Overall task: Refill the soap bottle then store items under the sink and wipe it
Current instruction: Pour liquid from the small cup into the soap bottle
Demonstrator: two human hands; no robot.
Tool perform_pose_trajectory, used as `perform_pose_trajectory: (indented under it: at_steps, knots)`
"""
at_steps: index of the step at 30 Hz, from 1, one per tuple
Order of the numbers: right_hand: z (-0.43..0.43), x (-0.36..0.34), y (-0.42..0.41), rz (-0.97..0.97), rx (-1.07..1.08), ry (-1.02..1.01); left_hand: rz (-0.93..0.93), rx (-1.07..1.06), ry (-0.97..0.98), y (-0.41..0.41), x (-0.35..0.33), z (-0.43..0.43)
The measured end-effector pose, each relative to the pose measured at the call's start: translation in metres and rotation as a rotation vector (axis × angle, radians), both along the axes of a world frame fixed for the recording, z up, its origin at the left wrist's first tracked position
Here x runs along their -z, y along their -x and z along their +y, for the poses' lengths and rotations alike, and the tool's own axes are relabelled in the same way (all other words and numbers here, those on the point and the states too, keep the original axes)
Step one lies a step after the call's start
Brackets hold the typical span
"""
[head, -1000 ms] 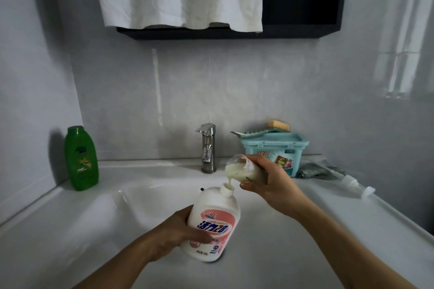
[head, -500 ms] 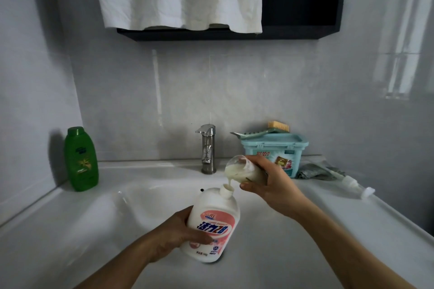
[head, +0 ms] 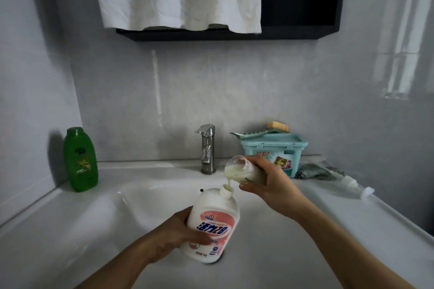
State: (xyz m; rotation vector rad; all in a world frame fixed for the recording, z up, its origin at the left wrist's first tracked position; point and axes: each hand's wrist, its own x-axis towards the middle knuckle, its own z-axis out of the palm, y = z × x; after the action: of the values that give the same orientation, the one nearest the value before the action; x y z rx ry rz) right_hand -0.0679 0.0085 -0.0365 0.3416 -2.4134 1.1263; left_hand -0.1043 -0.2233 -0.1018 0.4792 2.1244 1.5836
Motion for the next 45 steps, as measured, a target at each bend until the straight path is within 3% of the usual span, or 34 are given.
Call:
perform_pose_trajectory:
  at_steps: [45]
  knots:
    - [-0.0012,-0.002,-0.0026,-0.013,0.007,-0.003,-0.002,0.035,-0.018,0.0008,-0.0001,0.0004]
